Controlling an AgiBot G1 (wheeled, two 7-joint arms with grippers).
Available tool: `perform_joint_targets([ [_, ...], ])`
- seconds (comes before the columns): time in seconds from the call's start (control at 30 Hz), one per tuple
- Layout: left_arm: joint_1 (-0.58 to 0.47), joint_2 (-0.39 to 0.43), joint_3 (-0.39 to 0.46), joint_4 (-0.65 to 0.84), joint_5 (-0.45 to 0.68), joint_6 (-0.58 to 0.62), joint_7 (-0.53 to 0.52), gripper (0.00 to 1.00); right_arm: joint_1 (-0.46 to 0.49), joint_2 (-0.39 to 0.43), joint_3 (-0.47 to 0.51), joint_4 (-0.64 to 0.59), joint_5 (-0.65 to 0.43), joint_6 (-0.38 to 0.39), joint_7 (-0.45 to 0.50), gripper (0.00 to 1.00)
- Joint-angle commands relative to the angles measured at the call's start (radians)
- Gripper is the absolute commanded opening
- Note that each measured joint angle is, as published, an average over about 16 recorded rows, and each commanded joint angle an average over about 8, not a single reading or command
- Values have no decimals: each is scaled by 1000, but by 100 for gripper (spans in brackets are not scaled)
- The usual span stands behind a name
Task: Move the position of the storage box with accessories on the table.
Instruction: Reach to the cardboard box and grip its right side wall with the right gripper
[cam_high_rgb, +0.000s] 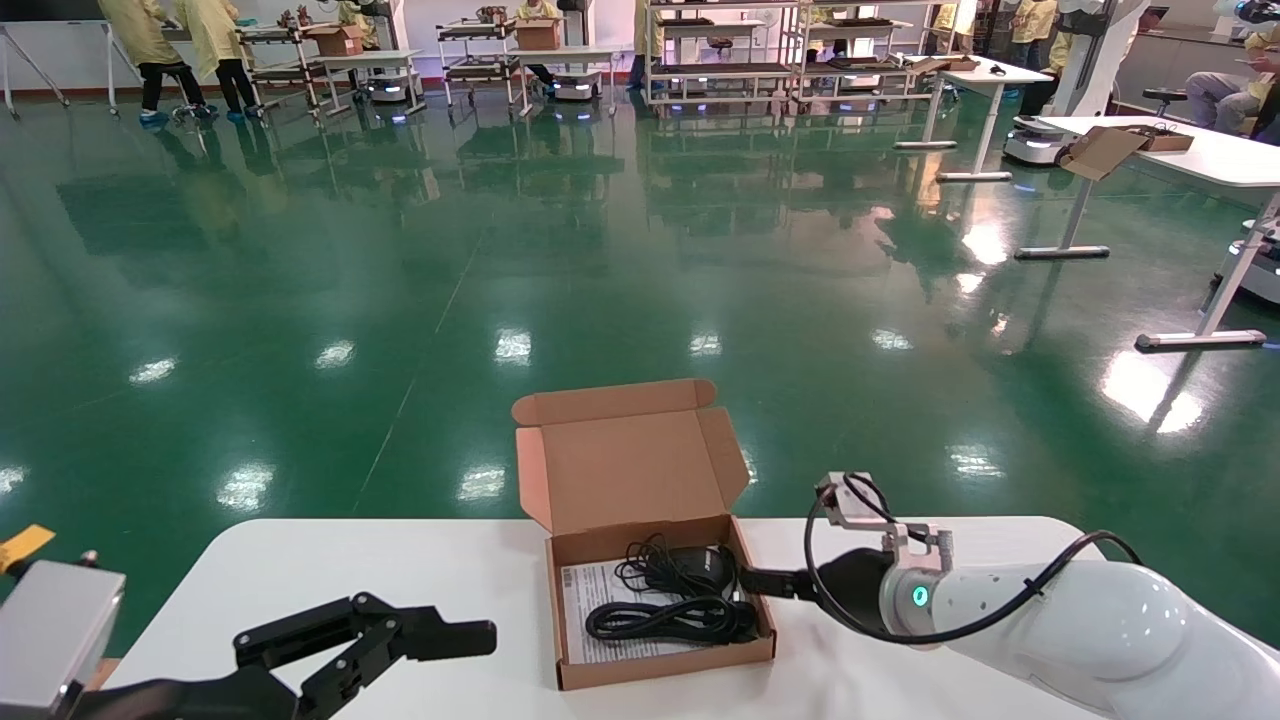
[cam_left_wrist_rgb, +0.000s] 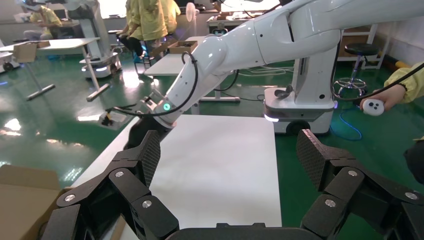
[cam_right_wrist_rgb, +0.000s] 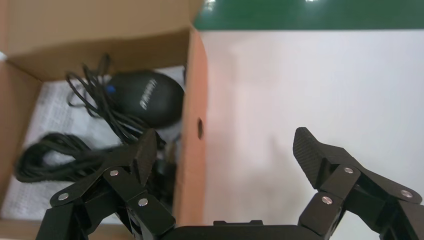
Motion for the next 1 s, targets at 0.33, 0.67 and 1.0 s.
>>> perform_joint_targets([
  [0.33,0,0,0,0,0,0,0,100,-16,-3,-22,16,2,8,-18,64],
  [0.67,0,0,0,0,0,0,0,100,-28,-2,-42,30,7,34,-35,0],
  [1.0,0,0,0,0,0,0,0,100,-25,0,-52,17,22,56,-42,0],
])
